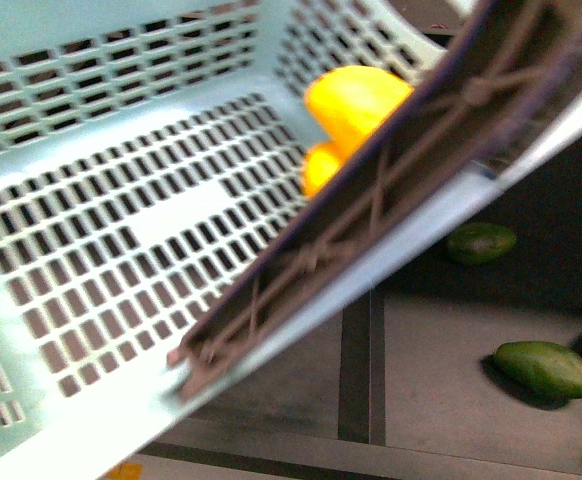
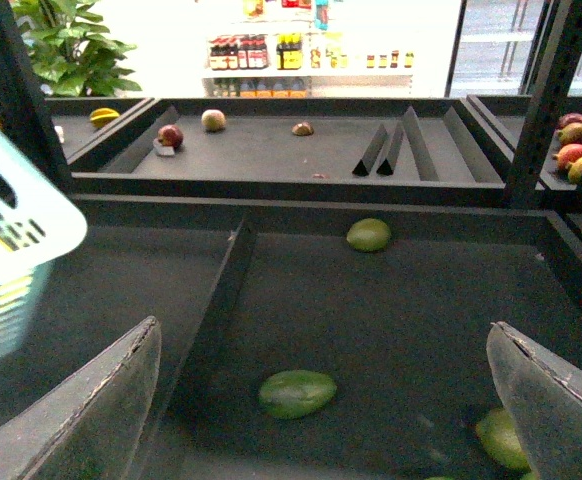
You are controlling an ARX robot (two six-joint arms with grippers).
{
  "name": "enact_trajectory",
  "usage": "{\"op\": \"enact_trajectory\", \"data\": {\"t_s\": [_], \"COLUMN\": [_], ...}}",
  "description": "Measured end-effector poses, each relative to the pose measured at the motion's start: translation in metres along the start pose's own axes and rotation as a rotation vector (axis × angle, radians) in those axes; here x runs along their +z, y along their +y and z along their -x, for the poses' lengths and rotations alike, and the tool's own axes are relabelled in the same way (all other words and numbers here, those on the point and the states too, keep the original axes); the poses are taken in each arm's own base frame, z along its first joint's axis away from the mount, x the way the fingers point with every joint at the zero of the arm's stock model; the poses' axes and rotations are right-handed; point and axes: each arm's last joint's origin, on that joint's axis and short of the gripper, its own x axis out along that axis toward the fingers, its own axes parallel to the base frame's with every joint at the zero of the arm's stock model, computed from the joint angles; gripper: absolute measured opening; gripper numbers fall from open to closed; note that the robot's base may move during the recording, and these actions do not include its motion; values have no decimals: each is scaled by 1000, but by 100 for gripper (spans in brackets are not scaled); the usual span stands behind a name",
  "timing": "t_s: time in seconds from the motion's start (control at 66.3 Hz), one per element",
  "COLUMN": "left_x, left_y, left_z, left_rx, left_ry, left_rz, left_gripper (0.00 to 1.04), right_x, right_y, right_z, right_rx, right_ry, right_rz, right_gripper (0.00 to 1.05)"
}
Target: Pick lemon and mango into basket
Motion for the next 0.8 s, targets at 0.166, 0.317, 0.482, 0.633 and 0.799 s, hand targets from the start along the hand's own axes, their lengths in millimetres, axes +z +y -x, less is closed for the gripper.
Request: {"op": "enact_trajectory", "data": {"t_s": [0.166,0.317,0.482,0.633,0.799], "left_x": [5,-1,-8,-11,-21], "left_y": [-4,-3,12,36,51], "left_z": [-54,-96,-130,-169,-188], "left_rx": [73,95,131,188,194], "left_ry": [-44,-5,-24,-79,-38], "left_rz": [91,312,439,474,486], "left_gripper": [4,4,4,4,4], "right_x": [0,0,0,0,0], "right_y": [0,0,0,0,0], "right_z": [0,0,0,0,0], "right_rx": [0,0,0,1,0], "right_ry": [0,0,0,0,0], "right_rz": [0,0,0,0,0], "right_gripper": [96,96,96,96,96]}}
